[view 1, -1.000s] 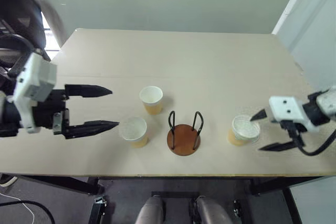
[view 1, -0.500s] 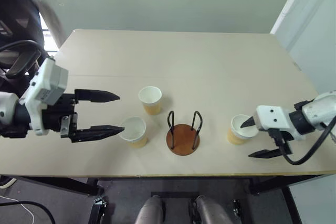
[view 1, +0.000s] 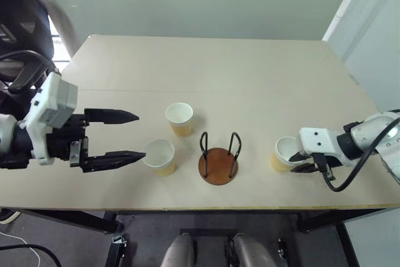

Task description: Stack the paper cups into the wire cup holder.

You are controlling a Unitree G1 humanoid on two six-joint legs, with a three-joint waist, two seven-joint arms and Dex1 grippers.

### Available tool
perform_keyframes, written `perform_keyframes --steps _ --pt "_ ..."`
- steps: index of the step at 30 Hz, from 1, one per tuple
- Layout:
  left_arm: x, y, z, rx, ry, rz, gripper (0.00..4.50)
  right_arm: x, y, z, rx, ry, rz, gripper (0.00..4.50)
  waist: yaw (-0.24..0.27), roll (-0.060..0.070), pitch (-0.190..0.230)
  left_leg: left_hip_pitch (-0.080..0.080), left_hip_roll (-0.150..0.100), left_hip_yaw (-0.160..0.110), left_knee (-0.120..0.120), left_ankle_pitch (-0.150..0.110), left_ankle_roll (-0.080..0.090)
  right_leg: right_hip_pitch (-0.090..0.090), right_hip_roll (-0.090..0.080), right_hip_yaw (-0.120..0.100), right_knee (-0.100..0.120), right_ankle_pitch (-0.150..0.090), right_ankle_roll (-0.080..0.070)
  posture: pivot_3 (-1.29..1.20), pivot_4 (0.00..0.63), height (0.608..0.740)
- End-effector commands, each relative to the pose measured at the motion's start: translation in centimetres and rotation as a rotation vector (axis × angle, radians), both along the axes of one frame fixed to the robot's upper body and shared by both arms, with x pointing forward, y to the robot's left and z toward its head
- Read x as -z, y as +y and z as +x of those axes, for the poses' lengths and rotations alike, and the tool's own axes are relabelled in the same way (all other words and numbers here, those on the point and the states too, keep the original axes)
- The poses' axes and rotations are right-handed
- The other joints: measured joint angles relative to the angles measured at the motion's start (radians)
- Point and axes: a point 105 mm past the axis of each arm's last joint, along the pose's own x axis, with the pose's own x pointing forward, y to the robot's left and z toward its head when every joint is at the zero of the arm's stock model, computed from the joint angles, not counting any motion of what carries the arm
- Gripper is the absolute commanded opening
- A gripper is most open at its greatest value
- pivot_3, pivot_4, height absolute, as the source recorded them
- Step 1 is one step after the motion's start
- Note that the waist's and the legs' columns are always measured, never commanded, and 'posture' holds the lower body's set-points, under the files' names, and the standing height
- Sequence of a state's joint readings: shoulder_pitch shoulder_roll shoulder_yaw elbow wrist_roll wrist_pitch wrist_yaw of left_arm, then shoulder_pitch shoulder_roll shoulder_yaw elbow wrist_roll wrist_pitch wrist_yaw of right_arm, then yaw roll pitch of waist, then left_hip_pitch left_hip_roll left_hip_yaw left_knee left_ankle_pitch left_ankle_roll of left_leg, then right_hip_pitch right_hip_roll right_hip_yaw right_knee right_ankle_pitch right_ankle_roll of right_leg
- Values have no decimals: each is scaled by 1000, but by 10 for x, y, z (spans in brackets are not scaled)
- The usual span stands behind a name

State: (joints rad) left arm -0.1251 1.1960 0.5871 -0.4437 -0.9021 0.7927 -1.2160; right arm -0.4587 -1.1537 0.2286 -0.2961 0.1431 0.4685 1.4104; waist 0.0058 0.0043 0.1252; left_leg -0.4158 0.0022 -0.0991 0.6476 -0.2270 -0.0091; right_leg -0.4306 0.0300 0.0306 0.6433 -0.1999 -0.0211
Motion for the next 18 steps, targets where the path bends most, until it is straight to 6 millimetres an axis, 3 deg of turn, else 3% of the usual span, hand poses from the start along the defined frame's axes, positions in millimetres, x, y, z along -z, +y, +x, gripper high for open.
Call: perform_keyframes --steps 1,5,10,18 --pt "-7 0 -4 3 -42 4 4500 -6 2 3 -20 -31 -12 38 0 0 0 0 0 0 0 0 0 0 0 0 0 0 0 0 150 740" --pt "-7 0 -6 -5 -48 -12 4500 -9 4 6 -29 -37 -6 38 0 0 0 0 0 0 0 0 0 0 0 0 0 0 0 0 150 740" --pt "-7 1 -9 -24 -60 -32 4500 -29 2 10 -44 -77 22 38 0 0 0 0 0 0 0 0 0 0 0 0 0 0 0 0 150 740" --pt "-4 3 -15 -48 -55 -40 4500 -100 16 -1 -166 -135 247 38 0 0 0 1 0 1 0 0 0 0 0 0 0 -5 -8 0 150 740"
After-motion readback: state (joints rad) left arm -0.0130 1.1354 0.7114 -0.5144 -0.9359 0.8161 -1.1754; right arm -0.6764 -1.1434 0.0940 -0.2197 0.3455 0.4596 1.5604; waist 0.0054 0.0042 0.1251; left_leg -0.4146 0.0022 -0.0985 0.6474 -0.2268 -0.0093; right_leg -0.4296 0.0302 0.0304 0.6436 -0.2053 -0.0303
